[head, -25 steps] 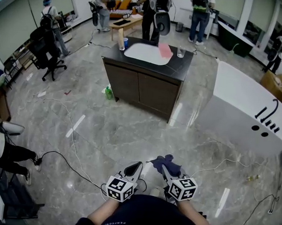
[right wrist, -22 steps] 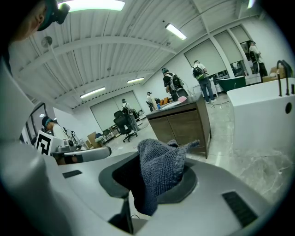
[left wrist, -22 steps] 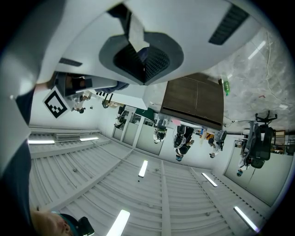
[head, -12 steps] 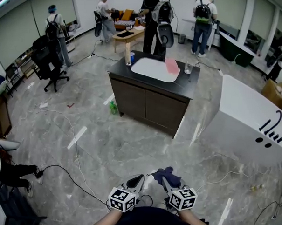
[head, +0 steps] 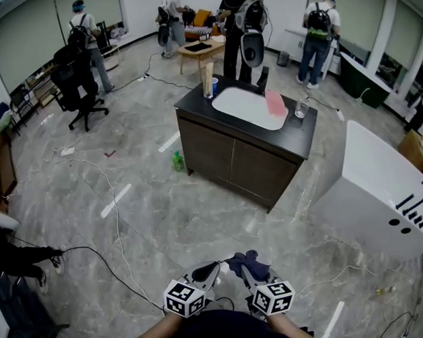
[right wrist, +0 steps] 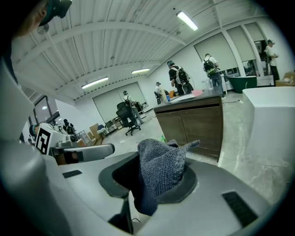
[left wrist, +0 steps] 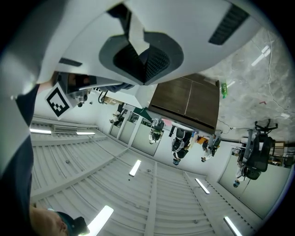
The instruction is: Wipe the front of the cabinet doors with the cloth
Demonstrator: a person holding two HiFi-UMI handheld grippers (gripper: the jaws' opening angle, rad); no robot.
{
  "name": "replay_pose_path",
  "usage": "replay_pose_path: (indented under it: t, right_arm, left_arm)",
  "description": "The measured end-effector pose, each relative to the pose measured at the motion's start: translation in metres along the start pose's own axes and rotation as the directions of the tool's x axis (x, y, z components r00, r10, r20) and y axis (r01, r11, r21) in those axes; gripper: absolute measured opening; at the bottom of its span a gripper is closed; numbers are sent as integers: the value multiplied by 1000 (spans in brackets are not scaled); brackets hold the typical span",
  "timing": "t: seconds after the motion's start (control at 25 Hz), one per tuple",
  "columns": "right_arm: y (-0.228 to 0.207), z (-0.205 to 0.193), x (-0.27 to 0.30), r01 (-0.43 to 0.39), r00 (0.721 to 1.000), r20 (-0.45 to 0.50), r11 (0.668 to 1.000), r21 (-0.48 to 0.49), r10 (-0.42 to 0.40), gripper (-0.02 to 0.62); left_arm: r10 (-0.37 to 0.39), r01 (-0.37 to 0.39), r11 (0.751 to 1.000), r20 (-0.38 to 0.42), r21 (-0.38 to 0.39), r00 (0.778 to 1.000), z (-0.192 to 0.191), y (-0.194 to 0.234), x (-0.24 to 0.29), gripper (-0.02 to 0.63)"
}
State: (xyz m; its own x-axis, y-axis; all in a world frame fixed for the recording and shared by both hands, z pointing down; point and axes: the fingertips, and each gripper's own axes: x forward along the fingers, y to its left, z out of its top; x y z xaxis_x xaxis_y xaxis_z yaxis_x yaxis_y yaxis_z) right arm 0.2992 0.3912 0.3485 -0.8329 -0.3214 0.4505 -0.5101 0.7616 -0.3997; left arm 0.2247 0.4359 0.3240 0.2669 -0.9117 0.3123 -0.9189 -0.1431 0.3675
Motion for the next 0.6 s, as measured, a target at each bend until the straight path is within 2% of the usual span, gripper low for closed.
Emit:
replay_pose_path:
  t: [0.6]
  right_arm:
    - [51,18,80,-9,998,-60,995,-98,4,107]
  left_arm:
    - [45,-44,997,10,-63,999,11,100,-38,5]
